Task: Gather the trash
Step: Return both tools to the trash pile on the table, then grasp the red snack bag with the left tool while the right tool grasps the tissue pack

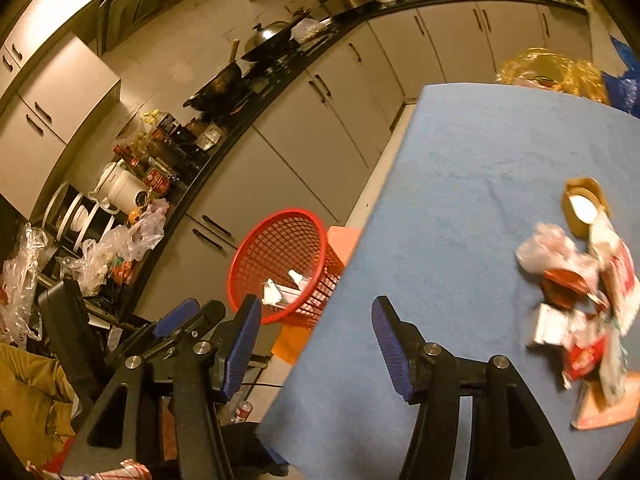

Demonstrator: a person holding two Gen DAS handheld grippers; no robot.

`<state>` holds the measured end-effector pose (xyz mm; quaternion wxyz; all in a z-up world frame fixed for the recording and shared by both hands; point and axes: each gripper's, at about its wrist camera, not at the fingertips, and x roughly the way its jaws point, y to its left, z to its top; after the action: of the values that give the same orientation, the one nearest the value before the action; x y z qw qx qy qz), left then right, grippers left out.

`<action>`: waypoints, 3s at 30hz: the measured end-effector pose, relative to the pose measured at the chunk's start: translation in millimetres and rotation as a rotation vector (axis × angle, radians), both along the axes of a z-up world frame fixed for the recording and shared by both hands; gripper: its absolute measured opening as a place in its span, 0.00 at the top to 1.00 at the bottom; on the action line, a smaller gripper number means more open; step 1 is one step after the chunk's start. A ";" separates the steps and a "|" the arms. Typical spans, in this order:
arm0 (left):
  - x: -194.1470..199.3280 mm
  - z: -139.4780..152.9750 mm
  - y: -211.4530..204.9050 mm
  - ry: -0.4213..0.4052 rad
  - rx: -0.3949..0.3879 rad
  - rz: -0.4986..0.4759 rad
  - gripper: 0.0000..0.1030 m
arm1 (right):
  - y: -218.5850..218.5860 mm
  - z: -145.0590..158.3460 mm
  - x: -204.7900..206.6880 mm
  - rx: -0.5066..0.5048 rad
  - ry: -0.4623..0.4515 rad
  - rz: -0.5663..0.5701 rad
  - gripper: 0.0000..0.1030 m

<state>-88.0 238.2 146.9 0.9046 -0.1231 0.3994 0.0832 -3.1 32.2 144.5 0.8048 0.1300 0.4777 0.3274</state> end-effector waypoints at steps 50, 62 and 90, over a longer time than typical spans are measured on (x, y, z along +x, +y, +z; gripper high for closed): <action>25.4 -18.5 -184.0 0.128 -0.031 -0.332 0.37 | -170.0 -80.4 -20.8 -0.571 -0.189 0.017 0.85; 70.3 -62.2 -231.7 0.208 -0.284 -0.470 0.36 | -240.0 -27.4 -49.3 -0.259 -0.156 -0.166 0.89; 79.3 -73.2 -273.6 0.084 -0.260 -0.451 0.87 | -267.7 -6.5 -71.7 -0.202 -0.154 -0.209 0.89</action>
<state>-8.7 -35.4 73.7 0.8594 -0.1425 0.4615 -0.1678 -74.8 -235.5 138.0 0.8776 0.0718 0.4292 0.2012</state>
